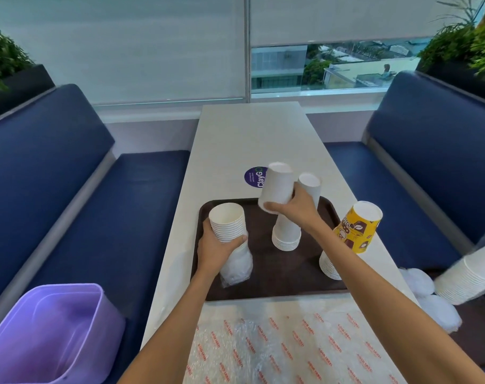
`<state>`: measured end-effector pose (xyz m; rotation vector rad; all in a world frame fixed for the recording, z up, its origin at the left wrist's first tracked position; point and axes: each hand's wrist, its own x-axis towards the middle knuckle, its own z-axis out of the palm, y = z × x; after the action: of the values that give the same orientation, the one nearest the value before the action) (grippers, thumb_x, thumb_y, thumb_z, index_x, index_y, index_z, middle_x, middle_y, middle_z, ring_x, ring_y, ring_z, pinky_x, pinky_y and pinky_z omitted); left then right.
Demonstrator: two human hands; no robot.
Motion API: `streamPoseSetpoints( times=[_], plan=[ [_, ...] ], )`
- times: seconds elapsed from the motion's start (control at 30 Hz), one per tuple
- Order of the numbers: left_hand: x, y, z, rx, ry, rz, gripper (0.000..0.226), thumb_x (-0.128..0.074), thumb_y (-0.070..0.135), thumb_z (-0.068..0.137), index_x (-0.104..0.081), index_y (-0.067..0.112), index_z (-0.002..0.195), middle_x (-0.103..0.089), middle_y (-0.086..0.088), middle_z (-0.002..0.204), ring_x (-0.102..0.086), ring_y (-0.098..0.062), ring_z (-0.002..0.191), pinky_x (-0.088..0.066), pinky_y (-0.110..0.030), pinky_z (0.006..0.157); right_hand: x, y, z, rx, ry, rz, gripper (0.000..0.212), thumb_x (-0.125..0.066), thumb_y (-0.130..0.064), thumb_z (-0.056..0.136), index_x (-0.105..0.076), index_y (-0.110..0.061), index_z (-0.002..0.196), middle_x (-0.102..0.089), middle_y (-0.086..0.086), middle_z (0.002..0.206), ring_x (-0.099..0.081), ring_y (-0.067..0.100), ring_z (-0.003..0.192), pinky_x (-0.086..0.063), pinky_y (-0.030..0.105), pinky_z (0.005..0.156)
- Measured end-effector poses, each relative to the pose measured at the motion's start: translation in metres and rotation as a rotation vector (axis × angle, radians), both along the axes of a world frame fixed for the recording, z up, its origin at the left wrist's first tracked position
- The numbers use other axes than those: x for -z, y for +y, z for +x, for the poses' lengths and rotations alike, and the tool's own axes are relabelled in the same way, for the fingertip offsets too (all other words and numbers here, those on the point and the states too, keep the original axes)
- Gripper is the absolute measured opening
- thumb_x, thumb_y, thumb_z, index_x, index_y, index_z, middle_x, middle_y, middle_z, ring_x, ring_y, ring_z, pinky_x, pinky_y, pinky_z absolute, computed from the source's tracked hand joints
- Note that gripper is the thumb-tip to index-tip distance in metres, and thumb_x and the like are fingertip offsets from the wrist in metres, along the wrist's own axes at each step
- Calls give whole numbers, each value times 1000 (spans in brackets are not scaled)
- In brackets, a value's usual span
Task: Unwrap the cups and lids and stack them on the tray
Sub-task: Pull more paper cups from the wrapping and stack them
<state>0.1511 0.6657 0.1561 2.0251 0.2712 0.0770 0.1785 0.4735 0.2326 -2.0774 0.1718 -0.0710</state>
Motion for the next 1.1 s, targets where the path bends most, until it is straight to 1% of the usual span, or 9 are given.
streamPoseSetpoints(
  times=[0.17, 0.43, 0.5, 0.6, 0.67, 0.73, 0.83, 0.93, 1.1],
  plan=[
    [1, -6, 5, 38, -32, 62, 92, -86, 37, 64, -34, 17, 138, -46, -5, 141, -45, -25, 128, -39, -37, 105, 23, -15, 3, 244, -54, -7, 74, -79, -30, 75, -39, -11, 134, -53, 9, 132, -53, 26, 118, -46, 38, 95],
    [-1, -7, 6, 61, -25, 79, 92, -85, 37, 66, -33, 19, 139, -45, -3, 142, -45, -24, 128, -40, -37, 104, 62, -14, -2, 215, 87, 5, 90, -81, -27, 73, -25, -14, 141, -41, 9, 142, -43, 28, 130, -38, 44, 106],
    [-1, -7, 6, 67, -20, 74, 92, -85, 36, 65, -33, 18, 139, -45, -3, 142, -45, -24, 128, -40, -38, 104, 63, -11, -3, 273, 3, 21, 97, -83, -32, 70, -22, -18, 144, -38, 6, 145, -39, 26, 133, -36, 45, 108],
    [0, -8, 5, 68, -23, 73, 93, -84, 37, 67, -31, 18, 141, -43, -4, 144, -44, -25, 130, -39, -39, 106, 46, -4, -4, 374, -237, 53, 86, -77, -35, 75, -27, -20, 144, -37, 4, 147, -39, 23, 132, -36, 44, 109],
    [0, -9, 3, 63, -25, 81, 92, -82, 36, 70, -29, 18, 143, -40, -3, 146, -41, -25, 132, -37, -36, 107, 30, 2, -3, 284, -370, 39, 76, -73, -34, 81, -32, -18, 143, -37, 3, 147, -38, 19, 133, -34, 31, 107],
    [-1, -9, 2, 65, -35, 58, 91, -82, 34, 71, -28, 18, 143, -41, -3, 145, -42, -24, 131, -37, -34, 105, 13, 13, -2, 73, -361, 6, 72, -73, -36, 81, -37, -16, 140, -41, 2, 143, -39, 15, 130, -33, 23, 103],
    [-3, -11, 0, 69, -40, 27, 87, -80, 32, 73, -30, 16, 142, -45, -5, 142, -46, -23, 127, -39, -28, 100, 0, 34, 6, -242, -117, -131, 82, -76, -46, 75, -37, -17, 142, -39, 3, 145, -39, 18, 132, -34, 30, 106],
    [-3, -13, -1, 56, -48, 39, 85, -77, 34, 76, -29, 16, 144, -45, -5, 143, -46, -24, 128, -36, -22, 99, -2, 52, 15, -416, 46, -294, 92, -78, -52, 70, -37, -14, 143, -41, 8, 144, -44, 23, 129, -38, 34, 105],
    [2, -17, -2, 29, -52, 10, 88, -77, 33, 76, -26, 18, 146, -40, -3, 147, -41, -22, 132, -31, -21, 102, -2, 63, 29, -469, 101, -380, 67, -79, -46, 72, -58, -8, 124, -60, 8, 124, -56, 23, 109, -45, 26, 83]
  ],
)
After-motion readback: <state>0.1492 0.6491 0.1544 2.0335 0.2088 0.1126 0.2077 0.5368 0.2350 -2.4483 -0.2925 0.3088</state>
